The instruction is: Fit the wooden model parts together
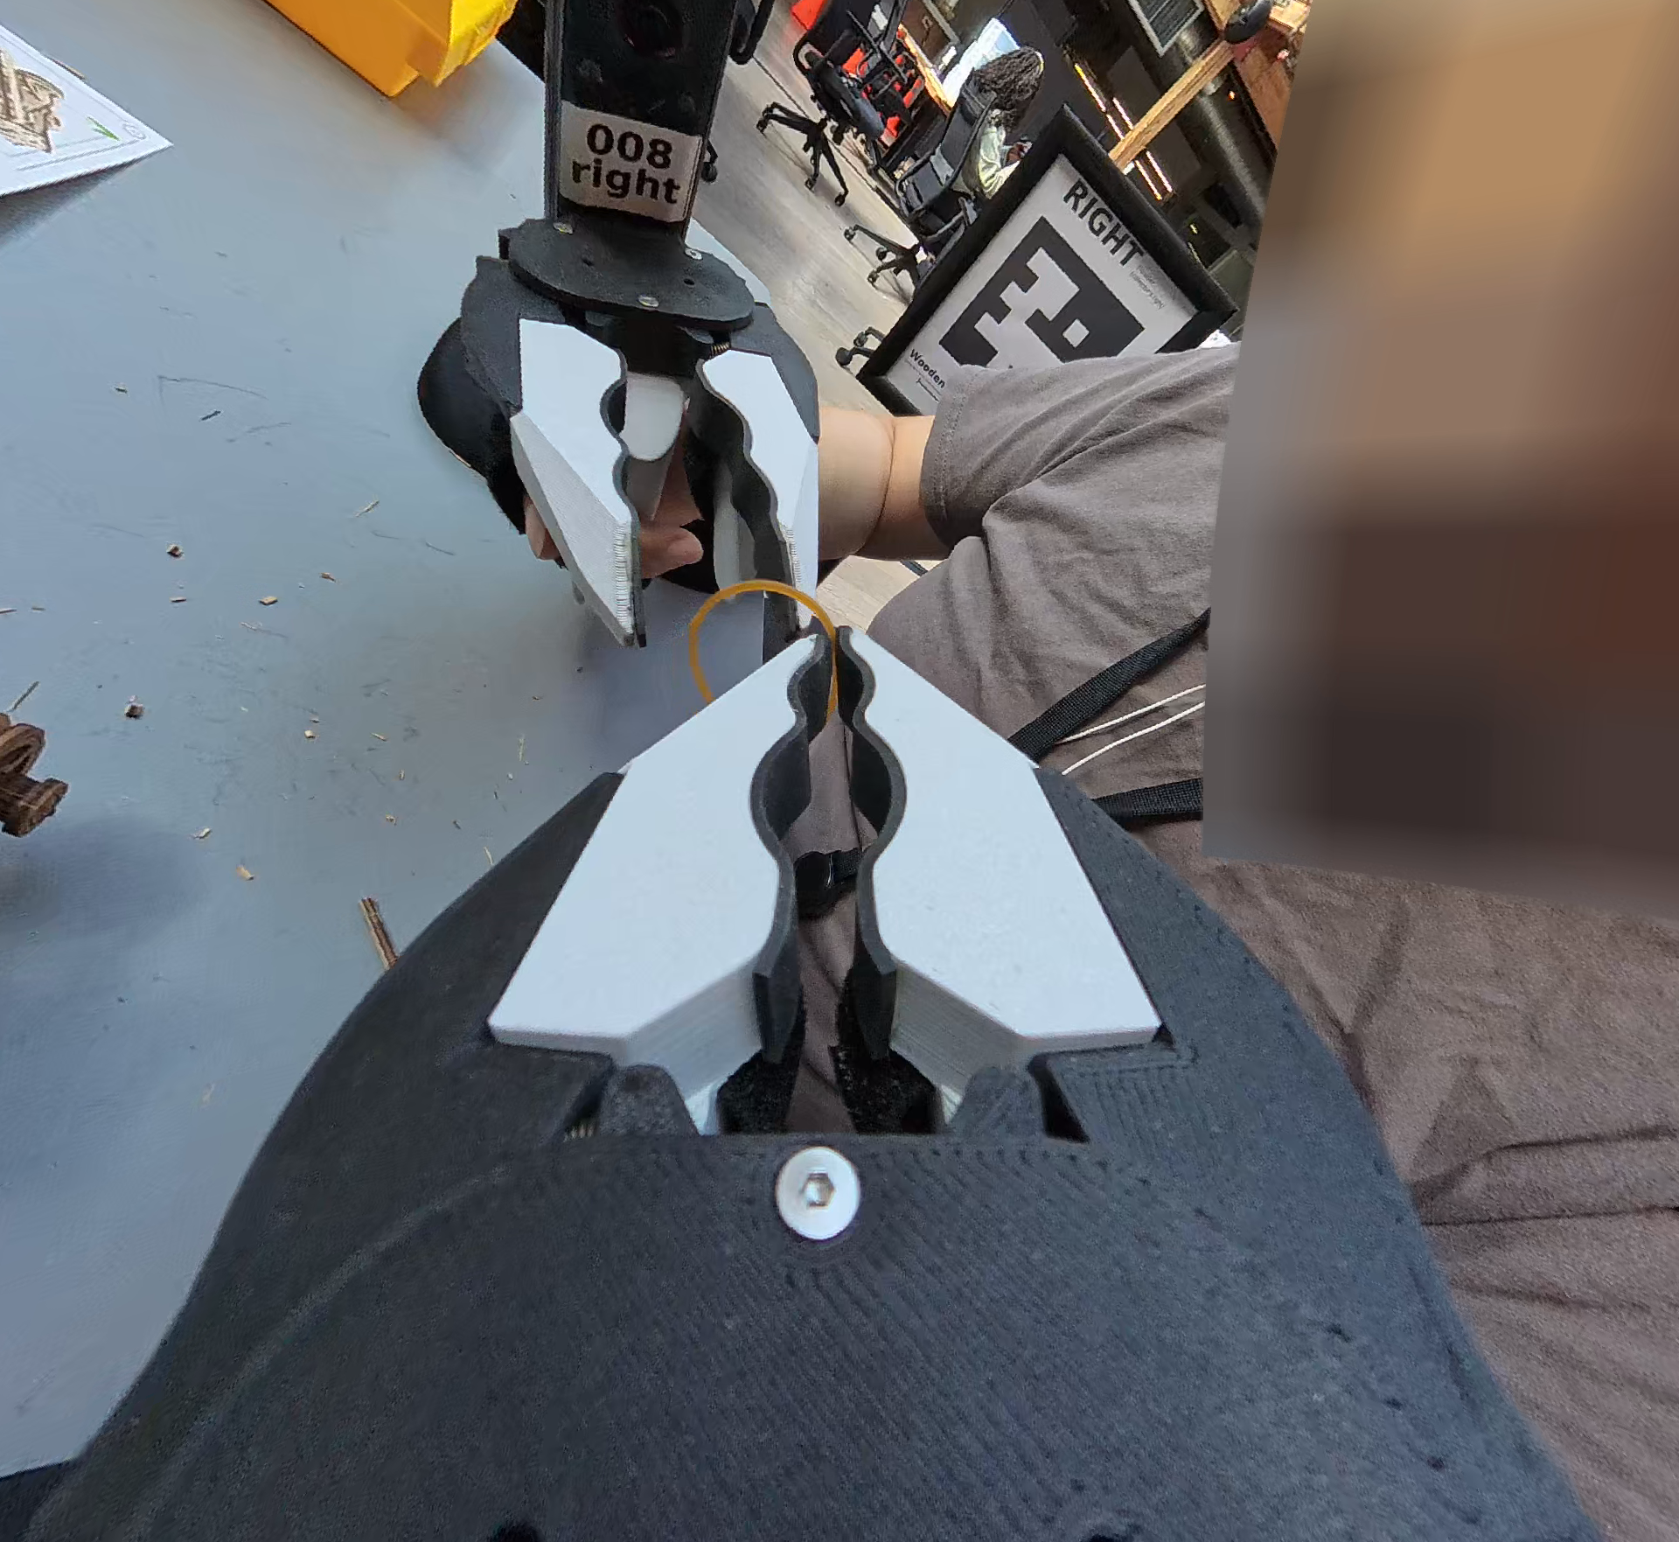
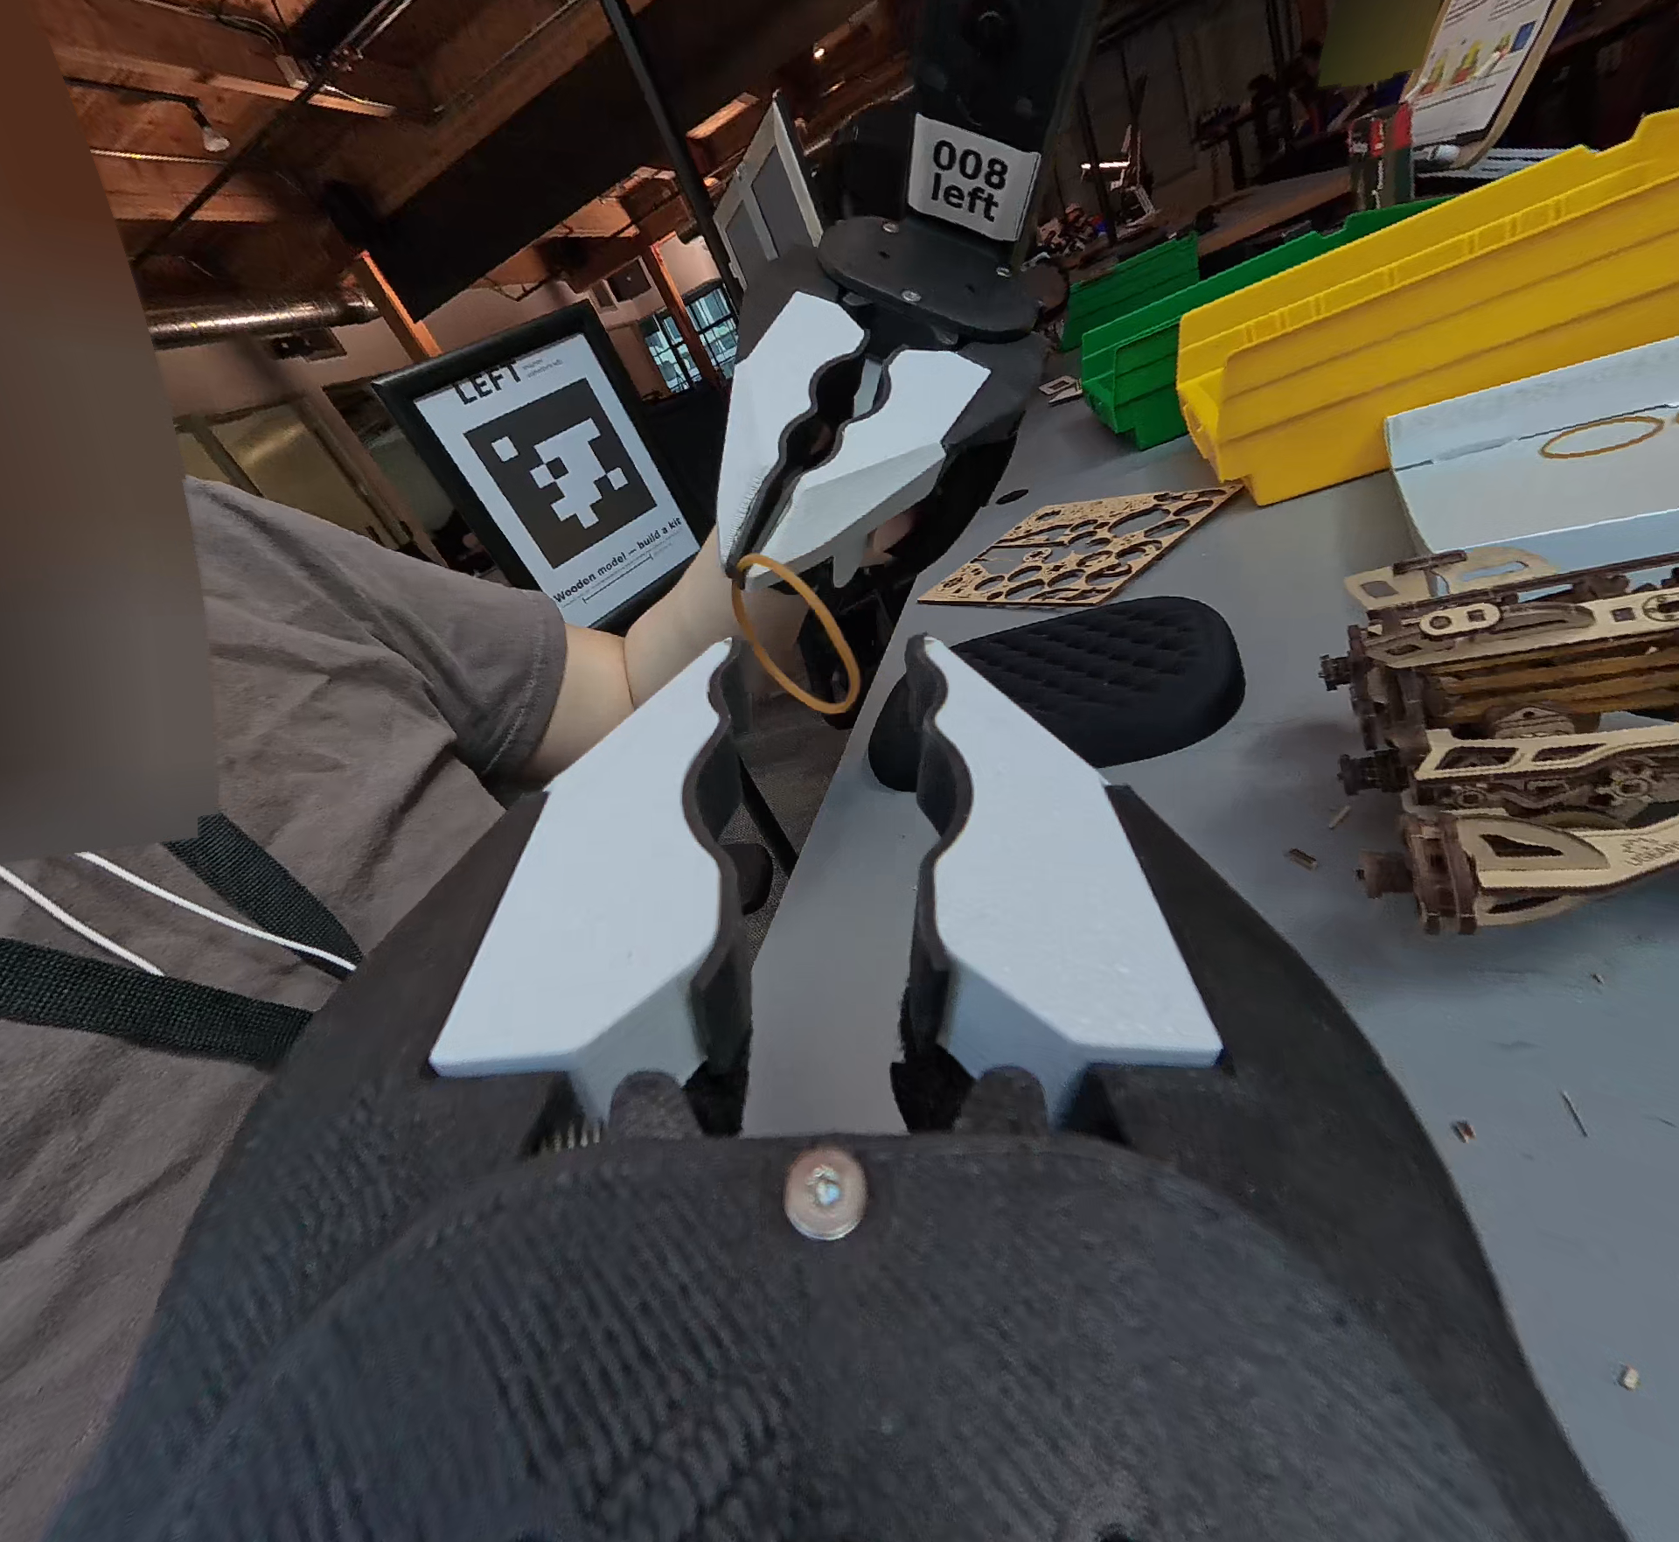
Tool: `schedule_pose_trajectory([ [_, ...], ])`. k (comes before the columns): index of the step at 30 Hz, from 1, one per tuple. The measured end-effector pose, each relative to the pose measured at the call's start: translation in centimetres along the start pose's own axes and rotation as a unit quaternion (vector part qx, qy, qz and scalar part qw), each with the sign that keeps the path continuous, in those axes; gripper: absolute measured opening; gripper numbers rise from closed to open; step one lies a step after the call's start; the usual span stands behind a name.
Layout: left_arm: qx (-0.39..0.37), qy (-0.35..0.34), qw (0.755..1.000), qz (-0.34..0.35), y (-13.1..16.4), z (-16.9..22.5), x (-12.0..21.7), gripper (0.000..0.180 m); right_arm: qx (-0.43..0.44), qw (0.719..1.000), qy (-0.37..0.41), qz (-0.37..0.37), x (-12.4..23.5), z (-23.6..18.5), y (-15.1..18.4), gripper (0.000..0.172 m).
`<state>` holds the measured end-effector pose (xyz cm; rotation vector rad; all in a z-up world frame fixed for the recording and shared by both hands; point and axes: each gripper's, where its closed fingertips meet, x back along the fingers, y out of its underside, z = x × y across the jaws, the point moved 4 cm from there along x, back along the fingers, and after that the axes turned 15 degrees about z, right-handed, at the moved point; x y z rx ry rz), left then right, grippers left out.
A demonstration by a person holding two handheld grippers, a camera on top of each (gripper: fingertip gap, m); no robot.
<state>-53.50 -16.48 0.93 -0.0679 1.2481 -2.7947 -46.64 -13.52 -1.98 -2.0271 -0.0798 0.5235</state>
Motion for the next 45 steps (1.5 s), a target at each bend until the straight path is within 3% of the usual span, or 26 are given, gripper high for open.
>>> schedule_pose_trajectory([
  [3,0.003,0.012,1.0,-0.006,0.1,-0.3,-0.5,0.0,0.009,1.0,-0.002,0.008,0.3,-0.1,-0.1,0.025],
  [5,0.002,0.016,1.0,-0.01,0.1,-0.5,-0.8,0.0,0.014,1.0,-0.023,0.006,0.6,-0.7,-0.2,0.001],
  [6,0.003,0.018,1.0,-0.01,0.1,-0.6,-0.9,0.0,0.017,1.0,-0.024,0.005,0.7,-0.8,-0.2,0.0],
  [16,-0.001,0.022,1.0,0.004,-0.7,-2.8,-1.3,0.0,0.049,0.998,0.048,-0.003,2.6,0.7,-1.5,0.0],
  [25,-0.011,0.022,0.999,0.022,-1.1,-5.1,-1.9,0.0,0.074,0.988,0.122,-0.067,4.5,2.2,-1.7,0.0],
  [32,-0.082,-0.01,0.995,0.051,-1.9,-5.9,-2.2,0.0,0.059,0.98,0.174,-0.076,5.9,3.3,-2.3,0.0],
  [35,-0.117,-0.022,0.989,0.084,-2.6,-5.7,-2.0,0.018,0.05,0.975,0.204,-0.074,6.7,4.0,-2.5,0.0],
  [38,-0.137,-0.006,0.985,0.107,-3.0,-5.1,-1.5,0.024,0.041,0.97,0.231,-0.067,7.4,4.7,-2.8,0.0],
  [42,-0.204,-0.083,0.97,0.107,-3.0,-6.5,-1.5,0.045,0.051,0.968,0.236,-0.065,7.5,4.7,-2.9,0.0],
  [45,-0.239,-0.088,0.961,0.106,-2.7,-6.3,-2.5,0.049,0.048,0.97,0.227,-0.072,7.0,4.6,-2.4,0.0],
])
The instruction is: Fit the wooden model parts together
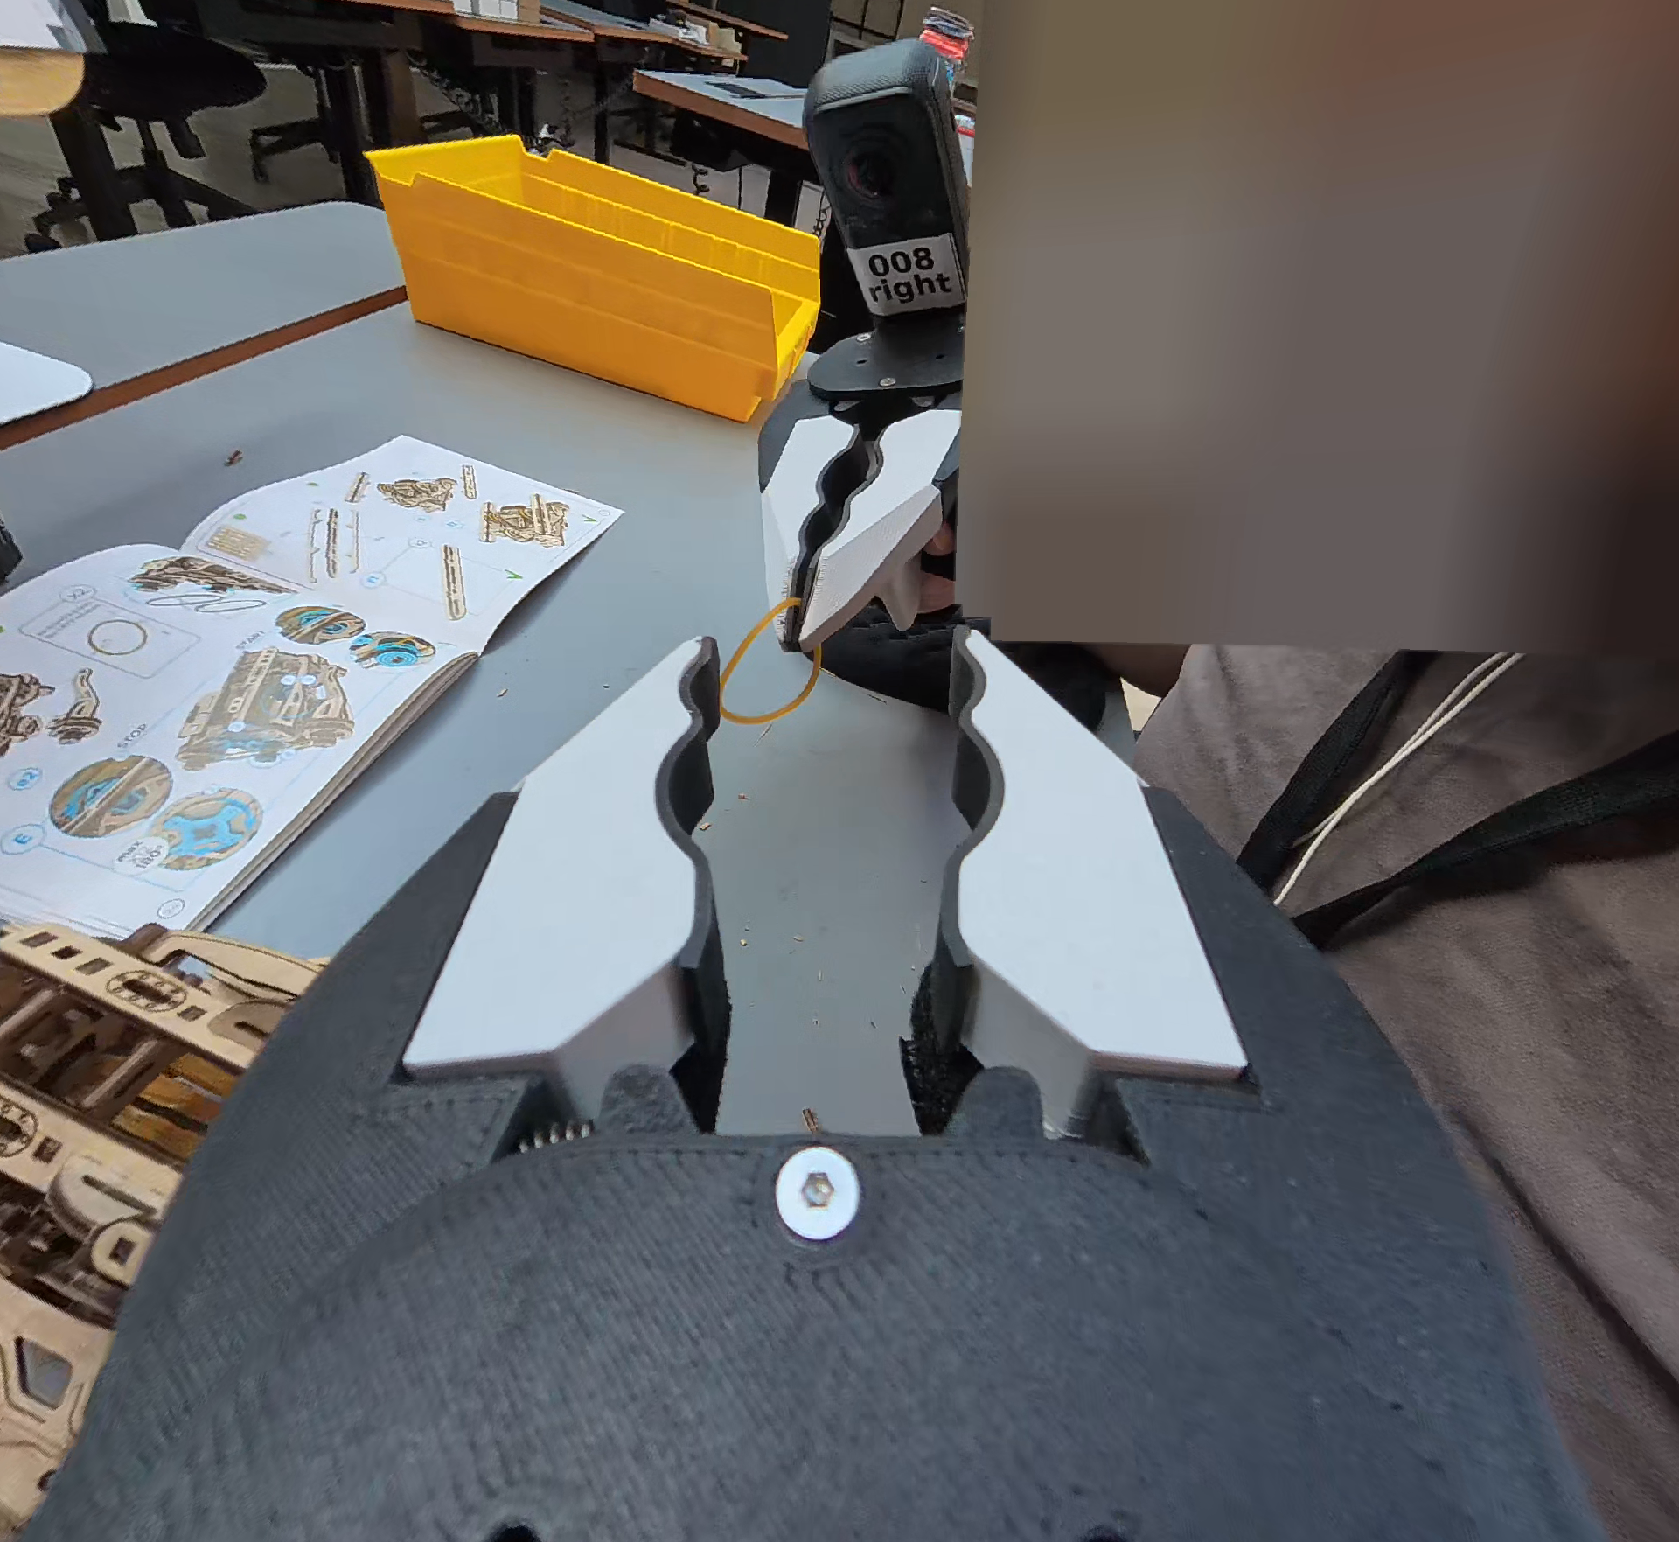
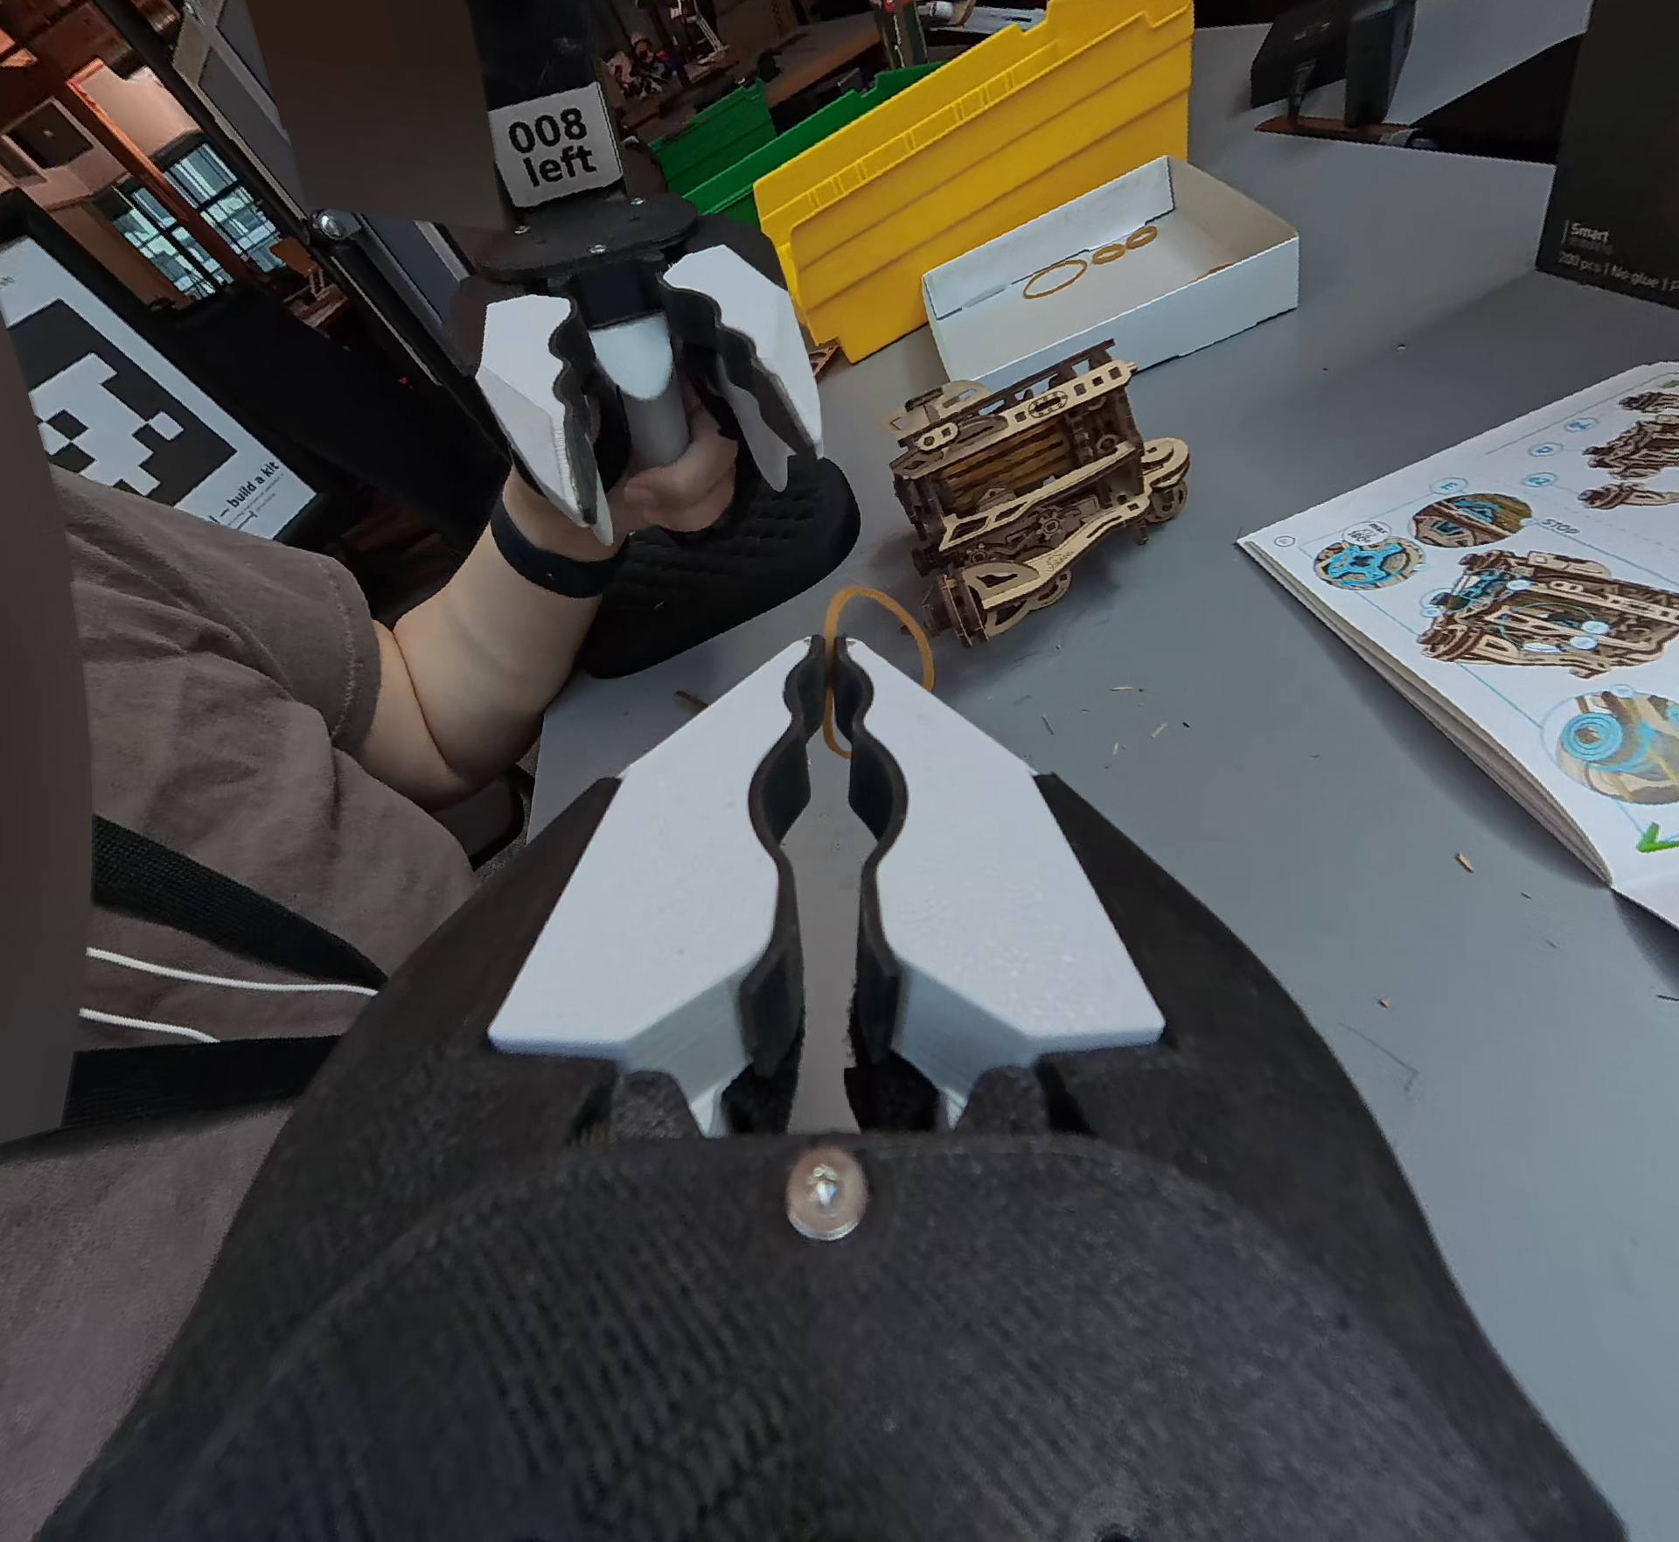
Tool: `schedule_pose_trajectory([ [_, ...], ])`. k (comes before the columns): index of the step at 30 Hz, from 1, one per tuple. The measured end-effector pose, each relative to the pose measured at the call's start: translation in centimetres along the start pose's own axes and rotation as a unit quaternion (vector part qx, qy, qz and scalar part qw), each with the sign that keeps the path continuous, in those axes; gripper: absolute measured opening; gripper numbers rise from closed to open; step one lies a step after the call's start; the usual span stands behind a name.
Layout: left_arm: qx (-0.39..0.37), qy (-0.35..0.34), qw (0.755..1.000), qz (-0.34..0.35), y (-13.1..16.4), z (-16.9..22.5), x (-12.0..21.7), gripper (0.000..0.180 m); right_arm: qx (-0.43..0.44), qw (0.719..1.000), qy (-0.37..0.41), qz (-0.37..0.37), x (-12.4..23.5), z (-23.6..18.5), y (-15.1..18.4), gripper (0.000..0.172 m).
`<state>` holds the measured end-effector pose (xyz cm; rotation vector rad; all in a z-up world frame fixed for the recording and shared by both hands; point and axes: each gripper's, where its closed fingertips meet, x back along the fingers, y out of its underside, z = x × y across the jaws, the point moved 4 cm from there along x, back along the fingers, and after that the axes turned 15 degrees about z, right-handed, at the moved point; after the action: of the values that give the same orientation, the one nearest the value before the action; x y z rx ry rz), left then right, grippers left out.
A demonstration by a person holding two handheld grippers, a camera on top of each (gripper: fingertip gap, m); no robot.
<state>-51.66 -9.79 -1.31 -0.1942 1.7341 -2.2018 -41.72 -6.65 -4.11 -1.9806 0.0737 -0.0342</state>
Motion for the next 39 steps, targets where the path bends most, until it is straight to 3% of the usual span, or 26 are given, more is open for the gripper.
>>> schedule_pose_trajectory([
  [4,-0.035,-0.002,0.999,-0.038,1.6,0.3,-1.0,0.05,-0.007,0.999,-0.031,-0.015,-0.7,-1.0,0.8,0.0],
  [8,-0.056,0.031,0.996,-0.068,3.4,1.0,-1.0,0.028,0.002,0.998,-0.057,-0.011,-0.9,-2.0,0.7,0.0],
  [13,-0.04,0.051,0.996,-0.053,3.4,1.2,-0.7,0.0,-0.003,0.998,-0.069,0.0,-0.8,-2.3,0.4,0.0],
  [17,-0.031,0.072,0.996,-0.04,3.1,1.7,-0.5,0.0,-0.001,0.998,-0.067,0.003,-0.7,-2.3,0.2,0.0],
  [39,-0.039,0.048,0.998,-0.016,2.4,0.9,0.0,0.005,-0.002,0.999,-0.042,0.007,-0.5,-1.7,0.1,0.0],
])
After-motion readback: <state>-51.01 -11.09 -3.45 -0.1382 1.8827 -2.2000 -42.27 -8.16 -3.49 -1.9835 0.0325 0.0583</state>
